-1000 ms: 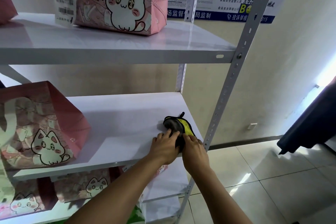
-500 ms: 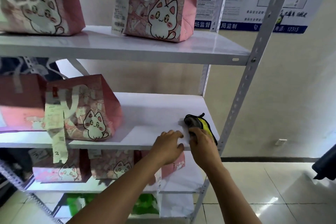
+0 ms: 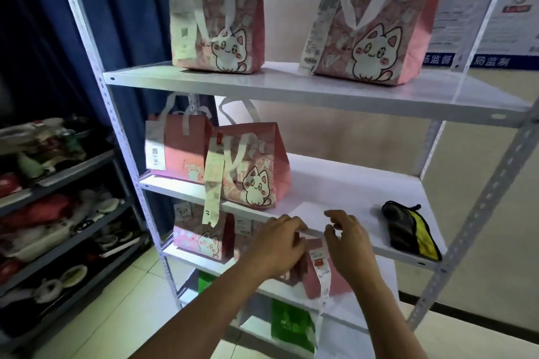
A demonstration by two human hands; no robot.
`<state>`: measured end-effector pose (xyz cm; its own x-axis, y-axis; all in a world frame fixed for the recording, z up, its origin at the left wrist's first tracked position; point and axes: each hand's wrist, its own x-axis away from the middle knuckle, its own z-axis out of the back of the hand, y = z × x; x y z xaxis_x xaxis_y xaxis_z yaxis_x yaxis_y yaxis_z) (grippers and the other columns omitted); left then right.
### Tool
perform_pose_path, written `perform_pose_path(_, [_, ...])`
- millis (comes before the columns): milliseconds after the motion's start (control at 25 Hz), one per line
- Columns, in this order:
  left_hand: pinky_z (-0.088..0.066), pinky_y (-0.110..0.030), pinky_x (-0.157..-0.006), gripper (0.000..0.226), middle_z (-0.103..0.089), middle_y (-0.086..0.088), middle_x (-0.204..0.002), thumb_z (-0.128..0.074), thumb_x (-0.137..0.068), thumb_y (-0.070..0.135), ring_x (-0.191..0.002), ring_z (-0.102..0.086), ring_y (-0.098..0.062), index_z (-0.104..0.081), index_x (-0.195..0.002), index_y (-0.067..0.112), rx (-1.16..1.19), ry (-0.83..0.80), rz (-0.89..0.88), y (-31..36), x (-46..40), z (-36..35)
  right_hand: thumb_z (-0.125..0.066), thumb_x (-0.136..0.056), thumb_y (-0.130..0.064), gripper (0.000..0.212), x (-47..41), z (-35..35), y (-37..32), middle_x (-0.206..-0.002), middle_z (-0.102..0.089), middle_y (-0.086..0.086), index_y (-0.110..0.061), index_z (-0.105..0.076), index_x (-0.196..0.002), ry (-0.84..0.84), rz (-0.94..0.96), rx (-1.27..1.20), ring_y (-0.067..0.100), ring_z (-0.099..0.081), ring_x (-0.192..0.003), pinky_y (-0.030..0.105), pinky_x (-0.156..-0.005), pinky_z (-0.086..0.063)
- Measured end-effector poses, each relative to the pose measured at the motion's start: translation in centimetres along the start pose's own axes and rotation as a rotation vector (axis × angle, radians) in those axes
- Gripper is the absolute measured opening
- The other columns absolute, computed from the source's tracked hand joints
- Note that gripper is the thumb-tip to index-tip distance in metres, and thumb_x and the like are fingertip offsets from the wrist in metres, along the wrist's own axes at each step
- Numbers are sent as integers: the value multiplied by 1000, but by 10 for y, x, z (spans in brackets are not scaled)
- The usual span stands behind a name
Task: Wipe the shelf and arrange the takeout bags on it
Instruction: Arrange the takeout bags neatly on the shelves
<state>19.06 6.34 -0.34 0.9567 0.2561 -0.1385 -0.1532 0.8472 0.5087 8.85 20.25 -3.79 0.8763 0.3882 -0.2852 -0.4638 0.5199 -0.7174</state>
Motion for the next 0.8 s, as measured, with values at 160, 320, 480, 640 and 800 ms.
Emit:
perform_pose_path(160, [-48, -39, -96, 29, -62, 1, -124, -54, -96, 28, -114, -54, -18, -63, -122, 18, 13, 85, 23, -17, 23, 33, -55, -100, -20, 28, 3, -15, -36, -122, -63, 1, -28, -61, -127, -33, 56, -42, 15, -61, -109, 32, -93, -51])
perform_pose_path(320, [-50, -36, -95, 27, -62, 4, -124, -57, -96, 28, -111, -55, -15, -62, -121, 19, 43, 110, 37, -33, 41, 50, -54, -101, -23, 29, 11, -23, -63, -124, -63, 0, -29, -59, -129, -59, 52, -26, 15, -62, -110, 31, -94, -53])
perform_pose_path(480, [-49, -30, -94, 27, -60, 5, -125, -57, -98, 28, -111, -56, -13, -62, -123, 21, 72, 123, 25, -49, 54, 62, -54, -102, -23, 28, 17, -26, -89, -121, -65, 1, -28, -59, -128, -45, 70, -20, 14, -62, -105, 31, -91, -54])
perform_pose_path(640, [-49, -36, -99, 28, -59, 7, -126, -56, -97, 29, -113, -55, -12, -62, -124, 21, 93, 121, 12, -69, 67, 83, -53, -101, -23, 27, 26, -36, -116, -119, -66, 1, -29, -60, -126, -36, 75, -20, 14, -62, -103, 32, -89, -54])
perform_pose_path(800, [-50, -39, -97, 27, -61, 6, -124, -54, -97, 30, -111, -56, -14, -62, -121, 23, 94, 92, -11, -93, 83, 101, -51, -102, -26, 25, 42, -52, -145, -124, -63, 0, -29, -59, -126, -60, 51, 23, 15, -63, -100, 28, -76, -56])
